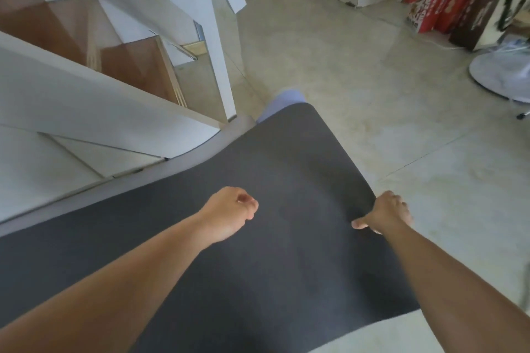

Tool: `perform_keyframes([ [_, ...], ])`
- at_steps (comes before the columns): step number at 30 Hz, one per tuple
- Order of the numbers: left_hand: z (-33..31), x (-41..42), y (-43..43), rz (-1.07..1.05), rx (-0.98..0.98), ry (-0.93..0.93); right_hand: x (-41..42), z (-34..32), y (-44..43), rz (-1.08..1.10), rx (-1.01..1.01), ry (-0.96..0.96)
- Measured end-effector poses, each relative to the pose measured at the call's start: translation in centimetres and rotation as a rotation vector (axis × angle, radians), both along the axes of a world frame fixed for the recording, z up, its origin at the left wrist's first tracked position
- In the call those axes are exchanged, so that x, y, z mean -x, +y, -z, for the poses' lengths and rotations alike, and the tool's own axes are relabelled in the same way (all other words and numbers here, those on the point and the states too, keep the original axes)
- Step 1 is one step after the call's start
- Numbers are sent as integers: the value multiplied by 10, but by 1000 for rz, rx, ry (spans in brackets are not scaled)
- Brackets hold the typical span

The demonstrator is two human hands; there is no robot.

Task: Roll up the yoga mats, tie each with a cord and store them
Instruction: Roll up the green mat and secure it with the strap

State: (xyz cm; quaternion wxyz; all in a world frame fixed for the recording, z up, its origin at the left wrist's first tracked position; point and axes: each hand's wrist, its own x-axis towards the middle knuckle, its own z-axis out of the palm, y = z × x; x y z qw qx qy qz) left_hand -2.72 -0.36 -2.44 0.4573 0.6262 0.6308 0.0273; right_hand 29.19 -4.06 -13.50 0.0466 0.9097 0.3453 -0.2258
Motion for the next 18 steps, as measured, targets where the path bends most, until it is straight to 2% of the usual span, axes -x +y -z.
perform_keyframes([
  [8,-30,-18,-13,62,-61,-14,40,-28,-27,-180,-65,-233],
  [11,-42,-24,-23,169,-142,77,60,-44,-42,-237,-91,-247],
  [14,-55,-34,-32,432,-394,296,78,-60,-61,-311,-145,-200],
  [18,-79,-58,-35,782,-733,440,98,-79,-86,-481,-272,-210],
])
